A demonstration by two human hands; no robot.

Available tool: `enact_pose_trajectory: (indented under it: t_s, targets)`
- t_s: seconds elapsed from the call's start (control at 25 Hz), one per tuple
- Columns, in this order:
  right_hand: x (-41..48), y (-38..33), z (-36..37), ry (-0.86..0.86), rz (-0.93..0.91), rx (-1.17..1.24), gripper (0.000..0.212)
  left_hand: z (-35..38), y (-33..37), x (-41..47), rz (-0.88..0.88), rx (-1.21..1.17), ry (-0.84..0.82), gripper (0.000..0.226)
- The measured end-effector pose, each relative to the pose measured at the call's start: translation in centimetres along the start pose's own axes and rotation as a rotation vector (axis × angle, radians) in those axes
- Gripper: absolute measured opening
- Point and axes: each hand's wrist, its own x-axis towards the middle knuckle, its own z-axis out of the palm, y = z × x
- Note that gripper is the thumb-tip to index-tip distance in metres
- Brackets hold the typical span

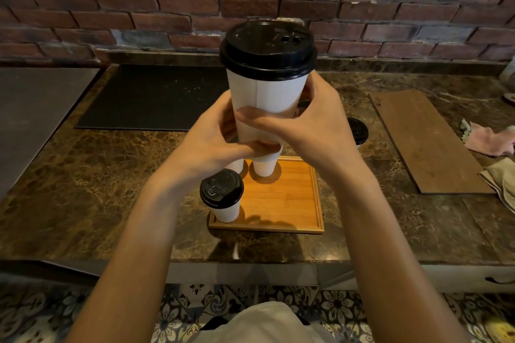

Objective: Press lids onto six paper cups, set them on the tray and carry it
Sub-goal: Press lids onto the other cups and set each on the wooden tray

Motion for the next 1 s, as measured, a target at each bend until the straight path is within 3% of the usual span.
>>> enact_pose_trajectory:
  t_s: [0.12, 0.24, 0.36, 0.44, 0.56, 0.72, 1.0]
  targets:
    - [0.0, 0.8, 0.0, 0.07, -0.04, 0.031, 0.076, -1.6, -1.1, -0.5, -0.006, -0.013, 0.029, 0.073]
    - [0.0, 2.0, -0.3, 0.124, -0.035, 0.024, 0.079, -2.6, -2.7, -1.0, 0.004, -0.015, 0.23, 0.056]
    - [-0.2, 3.5, -0.7, 0.14, -0.031, -0.001, 0.082, -3.6, -5.8, -1.1, -0.056, 0.255, 0.476, 0.049]
    - [-0.5, 4.7, -1.0, 0.146, -0.016, -0.009, 0.086, -4.1, -8.6, -1.5, -0.14, 0.482, 0.555, 0.049]
    - [-1.1, 6.6, -1.2, 0.134, 0.011, -0.018, 0.092, -4.6, -12.6, -2.6, -0.157, 0.58, 0.618, 0.049]
    - [-2.2, 9.4, -1.0, 0.125, 0.044, -0.034, 0.087, -4.7, -17.4, -4.2, -0.288, 0.635, 0.614, 0.046]
    - [-4.7, 15.3, 0.2, 0.138, 0.172, -0.102, 0.082, -3.6, -23.4, -7.5, -0.52, 0.68, 0.425, 0.049]
